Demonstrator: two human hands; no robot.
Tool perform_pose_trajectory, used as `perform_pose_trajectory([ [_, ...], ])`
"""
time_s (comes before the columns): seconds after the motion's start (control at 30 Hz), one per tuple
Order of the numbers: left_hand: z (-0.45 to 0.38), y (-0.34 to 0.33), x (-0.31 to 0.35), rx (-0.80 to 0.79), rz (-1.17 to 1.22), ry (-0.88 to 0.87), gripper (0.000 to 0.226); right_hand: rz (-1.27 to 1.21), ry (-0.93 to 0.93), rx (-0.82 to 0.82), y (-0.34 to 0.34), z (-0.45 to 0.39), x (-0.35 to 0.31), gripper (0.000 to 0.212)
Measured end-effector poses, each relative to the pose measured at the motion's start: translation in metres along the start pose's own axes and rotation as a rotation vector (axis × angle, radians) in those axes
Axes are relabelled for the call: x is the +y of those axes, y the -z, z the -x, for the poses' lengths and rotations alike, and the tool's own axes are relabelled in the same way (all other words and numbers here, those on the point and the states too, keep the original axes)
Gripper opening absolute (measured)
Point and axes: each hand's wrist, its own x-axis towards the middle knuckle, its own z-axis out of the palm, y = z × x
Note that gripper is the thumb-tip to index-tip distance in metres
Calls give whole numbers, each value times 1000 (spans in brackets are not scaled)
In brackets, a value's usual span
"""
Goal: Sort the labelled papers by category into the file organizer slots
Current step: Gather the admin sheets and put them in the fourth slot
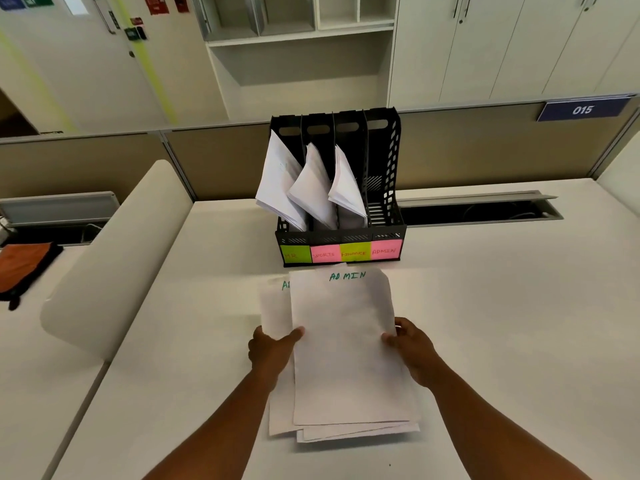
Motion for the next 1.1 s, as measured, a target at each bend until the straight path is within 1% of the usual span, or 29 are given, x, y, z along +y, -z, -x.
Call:
perform_pose_trajectory([
  [0.1,2,-2,-1,-143,157,-80,83,-111,-17,-86,-1,-1,-2,28],
  [0.2,3,-2,3,-276,171,-178,65,-127,-9,-101,-2,-3,-10,27],
  [0.3,7,-6,11,-392,154,-276,47,-51,20,-108,-7,-2,-22,27],
  [0.4,13,-13,22,-376,129,-321,26,30,82,-94,-15,0,-36,28],
  [0.43,14,-15,26,-351,140,-340,20,53,106,-81,-18,0,-41,29],
  [0.5,17,-17,37,-267,199,-375,13,114,167,-38,-22,2,-55,27],
  [0.6,22,-17,59,-117,280,-442,15,174,308,77,-30,5,-79,12],
  [0.7,30,-18,83,-27,334,-531,14,191,470,220,-40,7,-100,13],
  [0.77,35,-21,96,-4,389,-569,13,186,538,265,-47,9,-110,11],
  [0.87,40,-28,106,26,452,-637,24,156,590,261,-55,9,-118,13],
  [0.93,40,-31,109,20,432,-657,28,142,599,231,-57,8,-117,16],
  [1.03,35,-33,104,-15,378,-629,37,150,579,171,-56,5,-109,29],
  [1.1,31,-33,98,-23,346,-610,47,152,561,162,-54,4,-103,38],
])
